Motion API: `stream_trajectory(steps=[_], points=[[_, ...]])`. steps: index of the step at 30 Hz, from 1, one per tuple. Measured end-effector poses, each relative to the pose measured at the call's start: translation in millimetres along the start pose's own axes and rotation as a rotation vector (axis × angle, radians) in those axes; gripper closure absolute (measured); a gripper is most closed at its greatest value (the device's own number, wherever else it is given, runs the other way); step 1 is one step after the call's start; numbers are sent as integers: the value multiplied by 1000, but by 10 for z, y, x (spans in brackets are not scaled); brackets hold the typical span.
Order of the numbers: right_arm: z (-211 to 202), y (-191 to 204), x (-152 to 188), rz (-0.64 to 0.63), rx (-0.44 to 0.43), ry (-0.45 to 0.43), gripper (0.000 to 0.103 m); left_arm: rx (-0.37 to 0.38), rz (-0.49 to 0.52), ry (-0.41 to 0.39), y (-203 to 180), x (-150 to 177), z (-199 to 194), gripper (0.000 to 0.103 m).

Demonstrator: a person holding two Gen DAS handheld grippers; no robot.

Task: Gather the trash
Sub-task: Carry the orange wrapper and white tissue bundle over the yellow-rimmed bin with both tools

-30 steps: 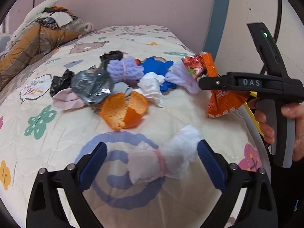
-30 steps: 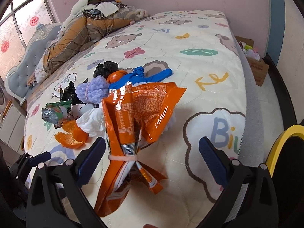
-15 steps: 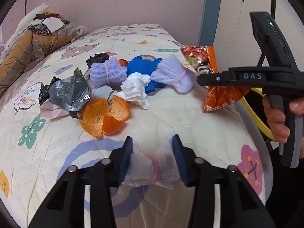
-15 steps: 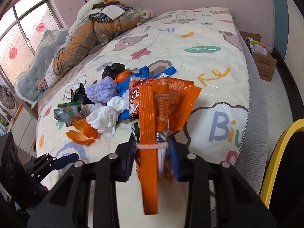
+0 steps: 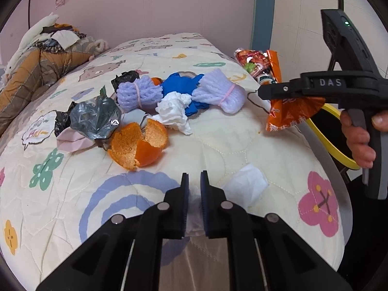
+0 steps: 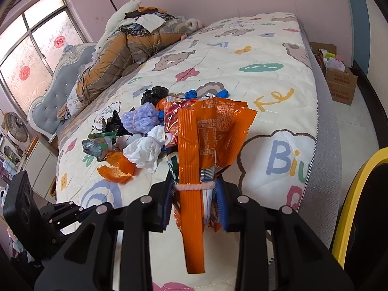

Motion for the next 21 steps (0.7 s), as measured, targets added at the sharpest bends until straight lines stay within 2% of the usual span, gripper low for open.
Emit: stream_trajectory(steps=[1,2,3,4,7,10,12,15,17,19,21], points=[[-3,-14,-2,3,1,-1,74,20,-8,-1,18,-8,-34,79],[-11,-27,-5,8,1,-1,74,38,-18,-8,40,-15,-78,73],[-11,-37,-5,12,-2,-2,74,50,-27,-15,58,-28,-113,58],[-16,-42,-8,16,-6,-2,74,62,-33,-24,73,-47,-150,49],[-29,-41,-15,20,-15,-6,74,118,-10,-32,15,-81,-202,48],[-39,-30,-10,18,-17,-7,73,145,87,-16,-191,-50,-183,46],[-47,-28,-6,16,-18,-8,73,123,165,23,-336,-14,-99,45],[-54,-34,-12,23,-24,-5,73,108,205,73,-435,44,39,47],[-75,-53,-20,32,-25,-9,73,82,222,80,-467,64,81,55],[-97,-72,-28,38,-27,-14,73,64,237,75,-478,72,78,74],[-117,-89,-34,42,-29,-18,73,84,198,73,-435,39,56,87]])
Point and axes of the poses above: each gripper's, at about its wrist camera, not at the fingertips, and z roughly the way its jaws point, y to its left, x to its underside, the point moved 5 cm from there along z, roughly the way its jaws point, and after that the axes turned 2 degrees about x, right-handed, at the moved point
